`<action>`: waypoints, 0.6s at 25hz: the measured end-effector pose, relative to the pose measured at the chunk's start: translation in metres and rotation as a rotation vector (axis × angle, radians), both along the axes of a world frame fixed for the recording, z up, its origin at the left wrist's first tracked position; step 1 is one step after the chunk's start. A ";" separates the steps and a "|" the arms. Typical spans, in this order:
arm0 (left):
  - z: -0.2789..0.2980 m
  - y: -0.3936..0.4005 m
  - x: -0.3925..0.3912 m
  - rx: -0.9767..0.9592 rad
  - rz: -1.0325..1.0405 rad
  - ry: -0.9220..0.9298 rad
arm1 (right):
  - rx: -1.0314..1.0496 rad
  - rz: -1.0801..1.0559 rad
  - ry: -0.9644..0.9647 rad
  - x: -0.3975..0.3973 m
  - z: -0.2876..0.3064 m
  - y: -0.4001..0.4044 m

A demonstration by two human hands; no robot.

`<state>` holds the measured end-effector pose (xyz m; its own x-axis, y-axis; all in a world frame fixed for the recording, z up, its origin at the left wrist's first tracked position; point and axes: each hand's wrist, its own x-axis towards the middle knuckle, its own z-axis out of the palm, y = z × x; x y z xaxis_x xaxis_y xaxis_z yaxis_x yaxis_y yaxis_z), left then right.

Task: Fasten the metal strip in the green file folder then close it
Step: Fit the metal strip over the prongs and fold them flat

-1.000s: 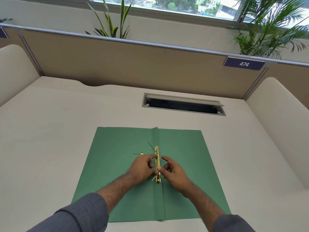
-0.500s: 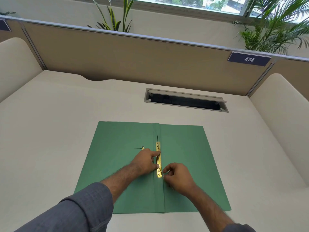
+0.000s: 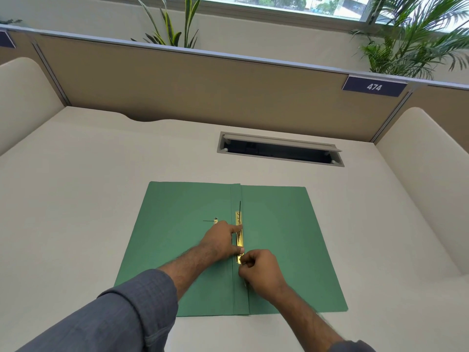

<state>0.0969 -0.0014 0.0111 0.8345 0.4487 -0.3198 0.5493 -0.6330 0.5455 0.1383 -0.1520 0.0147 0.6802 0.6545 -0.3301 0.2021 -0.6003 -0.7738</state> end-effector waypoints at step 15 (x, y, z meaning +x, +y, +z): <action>0.001 0.001 -0.002 -0.007 -0.015 0.026 | -0.199 0.162 -0.138 0.020 0.008 -0.005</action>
<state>0.0949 -0.0007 0.0119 0.8325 0.4339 -0.3444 0.5538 -0.6375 0.5356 0.1586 -0.1571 0.0227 0.6191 0.6901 -0.3749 0.4031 -0.6889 -0.6025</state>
